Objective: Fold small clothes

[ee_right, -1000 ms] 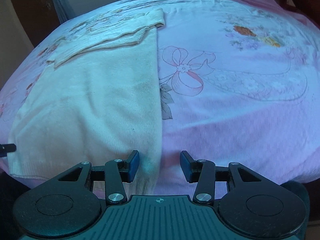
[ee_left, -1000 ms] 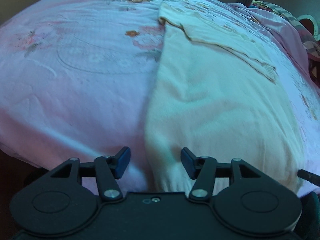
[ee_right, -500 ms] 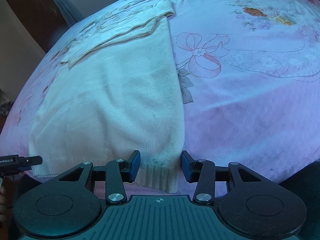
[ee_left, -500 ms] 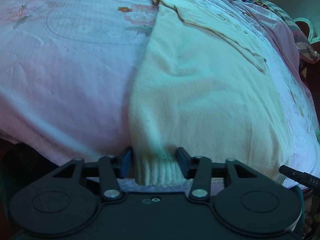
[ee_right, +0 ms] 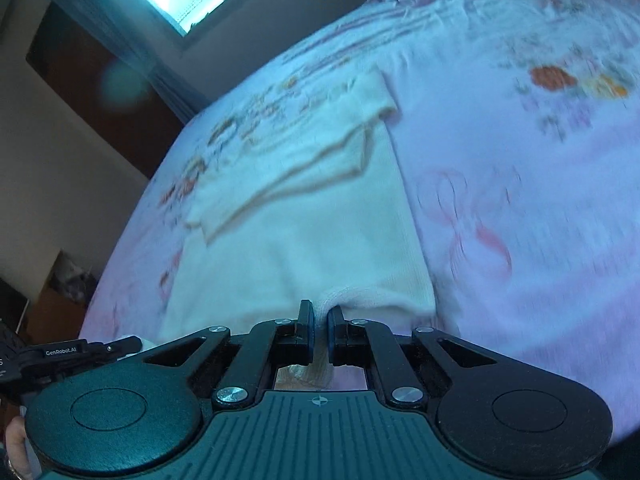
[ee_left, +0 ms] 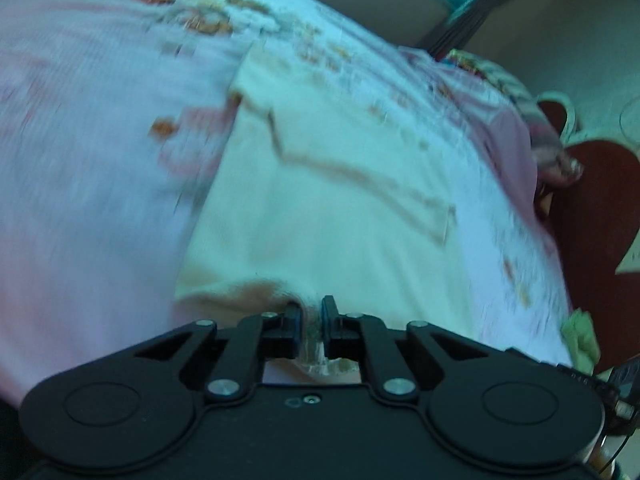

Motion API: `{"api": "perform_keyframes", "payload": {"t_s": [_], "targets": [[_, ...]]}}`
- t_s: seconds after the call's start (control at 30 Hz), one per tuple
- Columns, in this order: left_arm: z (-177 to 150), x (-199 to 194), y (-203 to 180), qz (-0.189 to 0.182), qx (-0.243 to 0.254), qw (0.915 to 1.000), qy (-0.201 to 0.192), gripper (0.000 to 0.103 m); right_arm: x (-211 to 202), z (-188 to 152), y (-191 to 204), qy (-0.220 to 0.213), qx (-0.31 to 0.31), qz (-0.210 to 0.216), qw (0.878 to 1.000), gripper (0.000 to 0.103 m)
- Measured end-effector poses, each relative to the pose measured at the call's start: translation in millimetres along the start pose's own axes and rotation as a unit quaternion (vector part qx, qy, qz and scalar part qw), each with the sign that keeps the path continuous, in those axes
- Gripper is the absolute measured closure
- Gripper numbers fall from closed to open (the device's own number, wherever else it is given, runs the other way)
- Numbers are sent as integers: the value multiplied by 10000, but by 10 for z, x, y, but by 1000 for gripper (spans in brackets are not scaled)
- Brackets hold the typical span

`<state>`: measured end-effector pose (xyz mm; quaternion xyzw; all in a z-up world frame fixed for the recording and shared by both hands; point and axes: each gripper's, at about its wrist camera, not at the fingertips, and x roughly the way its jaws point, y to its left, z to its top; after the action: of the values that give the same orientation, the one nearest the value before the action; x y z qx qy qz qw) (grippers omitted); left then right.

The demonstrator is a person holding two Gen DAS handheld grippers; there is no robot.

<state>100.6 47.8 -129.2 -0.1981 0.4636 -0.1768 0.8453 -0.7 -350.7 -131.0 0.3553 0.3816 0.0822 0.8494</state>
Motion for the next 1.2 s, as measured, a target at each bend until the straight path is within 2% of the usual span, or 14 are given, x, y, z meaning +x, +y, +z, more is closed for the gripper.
{"api": "perform_keyframes", "payload": {"t_s": [0.17, 0.27, 0.33, 0.43, 0.47, 0.53, 0.57, 0.6, 0.67, 0.77, 0.97, 1.03, 1.1, 1.2], "targets": [[461, 427, -46, 338, -71, 9994, -64, 91, 458, 442, -64, -83, 210, -199, 9995, 97], [604, 729, 12, 700, -64, 9974, 169, 81, 749, 597, -174, -10, 202, -495, 9986, 97], [617, 838, 46, 1053, -8, 9939, 328, 79, 898, 639, -220, 155, 129, -691, 9974, 97], [613, 796, 53, 993, 197, 9941, 387, 75, 892, 644, -186, 130, -121, -691, 9974, 97], [612, 748, 52, 947, 267, 9945, 372, 70, 871, 648, -156, 120, -238, -691, 9973, 95], [617, 647, 52, 1016, 434, 9935, 274, 56, 839, 666, -129, 118, -327, -665, 9972, 88], [621, 597, 56, 1105, 486, 9925, 168, 46, 829, 686, -139, 100, -241, -608, 9978, 77], [637, 570, 66, 1155, 521, 9919, 73, 42, 818, 705, -174, 50, -56, -536, 9985, 55], [681, 562, 61, 1301, 567, 9899, -6, 43, 806, 745, -234, -117, 257, -616, 9977, 34], [735, 531, 70, 1252, 524, 9907, -69, 44, 758, 798, -209, -290, 120, -864, 9958, 34], [710, 525, 78, 1397, 1073, 9843, -120, 45, 673, 700, 18, -401, -1211, -1337, 9828, 34], [674, 574, 76, 1415, 1191, 9827, -115, 46, 737, 639, 19, -318, -1335, -1353, 9813, 35], [641, 631, 55, 1486, 1328, 9798, -155, 47, 825, 601, 0, -209, -1361, -1328, 9815, 44], [628, 724, 3, 1536, 1591, 9751, -166, 47, 922, 584, 1, -135, -1476, -1342, 9798, 44]]}}
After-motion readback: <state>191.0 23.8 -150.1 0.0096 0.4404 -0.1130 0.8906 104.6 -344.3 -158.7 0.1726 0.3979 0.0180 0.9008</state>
